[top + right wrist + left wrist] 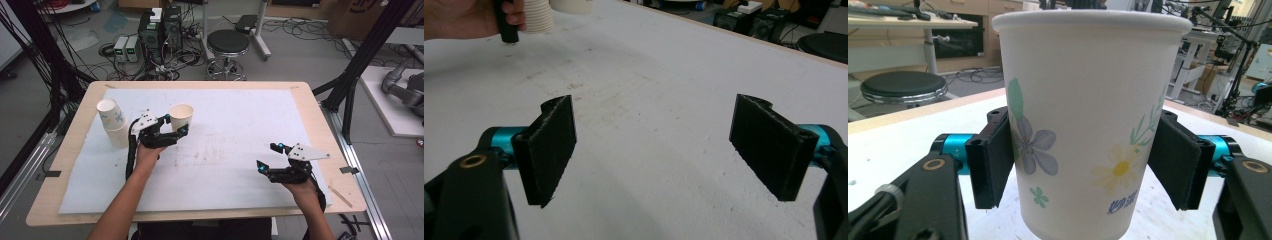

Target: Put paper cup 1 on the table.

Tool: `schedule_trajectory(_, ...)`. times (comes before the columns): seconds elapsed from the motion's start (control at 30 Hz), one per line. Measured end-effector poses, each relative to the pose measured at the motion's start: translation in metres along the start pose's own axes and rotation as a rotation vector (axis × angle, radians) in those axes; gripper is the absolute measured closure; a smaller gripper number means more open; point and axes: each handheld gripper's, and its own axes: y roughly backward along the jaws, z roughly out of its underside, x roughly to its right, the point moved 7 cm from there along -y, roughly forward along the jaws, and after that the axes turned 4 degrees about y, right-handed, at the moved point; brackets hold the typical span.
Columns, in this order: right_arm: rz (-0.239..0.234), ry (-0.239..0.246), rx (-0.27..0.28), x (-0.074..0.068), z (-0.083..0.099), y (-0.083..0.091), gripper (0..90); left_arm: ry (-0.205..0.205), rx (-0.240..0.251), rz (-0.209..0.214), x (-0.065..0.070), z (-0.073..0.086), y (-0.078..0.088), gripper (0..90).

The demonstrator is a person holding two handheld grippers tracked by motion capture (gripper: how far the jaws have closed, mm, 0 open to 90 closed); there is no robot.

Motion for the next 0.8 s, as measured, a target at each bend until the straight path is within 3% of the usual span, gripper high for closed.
schedule_trajectory(0.23, -0.002, 0.003, -0.001, 0.001, 0.001, -0.001, 19.4, 0.031, -0.023, -0.043, -0.017, 0.006, -0.017, 31.7)
schedule_trajectory(0.4, -0.005, -0.010, -0.002, 0.001, 0.002, 0.000, 19.4, 0.054, -0.076, -0.072, -0.025, 0.020, -0.025, 31.8)
schedule_trajectory(0.6, -0.006, -0.006, -0.004, 0.001, 0.003, 0.000, 19.4, 0.032, -0.163, -0.119, -0.029, 0.033, -0.032, 32.1)
schedule_trajectory(0.67, -0.008, -0.007, -0.006, 0.001, 0.002, -0.001, 19.4, 0.019, -0.176, -0.129, -0.028, 0.033, -0.034, 32.2)
schedule_trajectory(0.8, -0.009, -0.006, -0.006, 0.000, 0.002, -0.001, 19.4, -0.022, -0.247, -0.172, -0.026, 0.038, -0.036, 32.4)
